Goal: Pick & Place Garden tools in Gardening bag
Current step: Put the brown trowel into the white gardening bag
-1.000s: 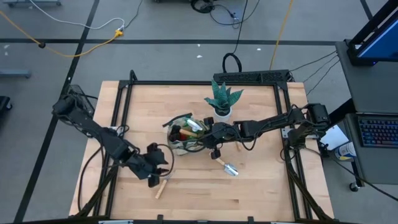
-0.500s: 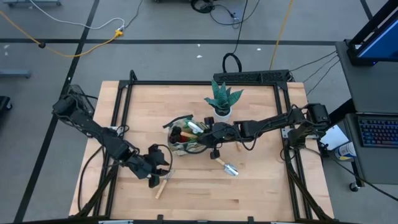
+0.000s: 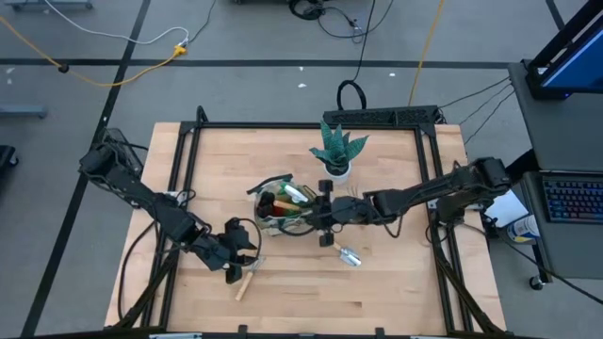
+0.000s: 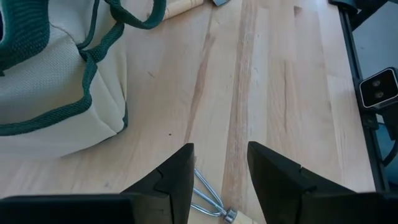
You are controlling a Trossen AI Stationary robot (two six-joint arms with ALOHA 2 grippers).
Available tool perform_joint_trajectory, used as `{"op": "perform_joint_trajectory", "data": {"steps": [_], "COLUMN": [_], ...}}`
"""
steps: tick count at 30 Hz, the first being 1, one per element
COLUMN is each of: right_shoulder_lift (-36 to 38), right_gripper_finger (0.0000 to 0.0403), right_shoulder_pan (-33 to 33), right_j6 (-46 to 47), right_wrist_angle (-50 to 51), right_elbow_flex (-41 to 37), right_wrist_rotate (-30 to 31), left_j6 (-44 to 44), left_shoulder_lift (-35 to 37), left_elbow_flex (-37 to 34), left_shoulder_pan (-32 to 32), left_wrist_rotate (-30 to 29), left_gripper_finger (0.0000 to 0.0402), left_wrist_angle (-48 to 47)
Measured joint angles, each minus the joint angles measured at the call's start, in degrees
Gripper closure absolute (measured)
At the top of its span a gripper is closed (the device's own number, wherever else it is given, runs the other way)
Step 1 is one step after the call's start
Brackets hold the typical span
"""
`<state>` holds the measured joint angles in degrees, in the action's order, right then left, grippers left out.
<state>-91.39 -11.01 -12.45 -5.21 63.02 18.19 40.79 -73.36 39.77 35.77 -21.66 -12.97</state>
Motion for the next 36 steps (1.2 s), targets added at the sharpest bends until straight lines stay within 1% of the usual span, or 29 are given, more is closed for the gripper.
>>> {"op": "perform_joint_trajectory", "data": {"steps": [3,6,10,13,16,19,22,24,26,27,30,32,34,36], "right_shoulder_lift": [2.4,4.5,6.0,5.9,5.3,4.9,5.1,5.0,5.0,5.0,5.0,5.0,5.0,5.0], "right_gripper_finger": [0.0296,0.0295,0.0297,0.0298,0.0298,0.0300,0.0302,0.0303,0.0303,0.0303,0.0303,0.0303,0.0302,0.0296], "right_shoulder_pan": [-2.0,-3.3,-4.0,-4.0,-4.0,-4.0,-3.7,-3.6,-3.6,-3.7,-4.6,-5.4,-6.2,-6.9], "right_j6": [3.8,10.6,23.4,34.6,44.2,51.7,59.7,62.6,62.6,61.7,56.0,52.0,50.0,48.0], "right_wrist_angle": [4.6,10.4,21.9,32.3,40.3,46.3,48.1,47.0,43.4,40.4,25.9,13.5,3.2,-2.9], "right_elbow_flex": [-0.1,-0.1,0.0,-0.1,-0.1,-0.1,-0.3,-1.8,-4.2,-5.7,-11.7,-16.0,-19.5,-21.9], "right_wrist_rotate": [5.0,7.1,7.5,7.0,7.4,7.4,7.7,7.5,6.6,4.9,-2.2,-5.3,-6.5,-6.3], "left_j6": [0.0,0.0,0.0,-0.1,-0.1,0.0,0.1,0.1,0.0,0.0,-0.2,-0.5,-0.6,-0.6], "left_shoulder_lift": [0.0,0.0,0.0,0.0,0.0,0.0,0.0,0.0,0.0,0.0,0.0,0.0,0.0,0.0], "left_elbow_flex": [0.0,0.0,0.0,0.0,0.0,0.0,0.0,0.0,0.0,0.0,0.0,0.0,0.0,0.0], "left_shoulder_pan": [0.0,0.0,0.0,0.0,0.0,0.0,0.0,0.0,0.0,0.0,0.0,0.0,0.0,0.0], "left_wrist_rotate": [0.0,0.0,-0.1,-0.9,-0.9,-0.9,-0.9,-1.0,-0.9,-1.0,-1.0,-1.0,-1.0,-1.0], "left_gripper_finger": [0.0249,0.0249,0.0249,0.0249,0.0249,0.0249,0.0249,0.0249,0.0249,0.0249,0.0249,0.0249,0.0249,0.0249], "left_wrist_angle": [-0.1,-0.1,-0.1,-0.1,-0.1,0.0,0.1,0.3,0.3,0.5,0.7,0.7,0.9,1.0]}}
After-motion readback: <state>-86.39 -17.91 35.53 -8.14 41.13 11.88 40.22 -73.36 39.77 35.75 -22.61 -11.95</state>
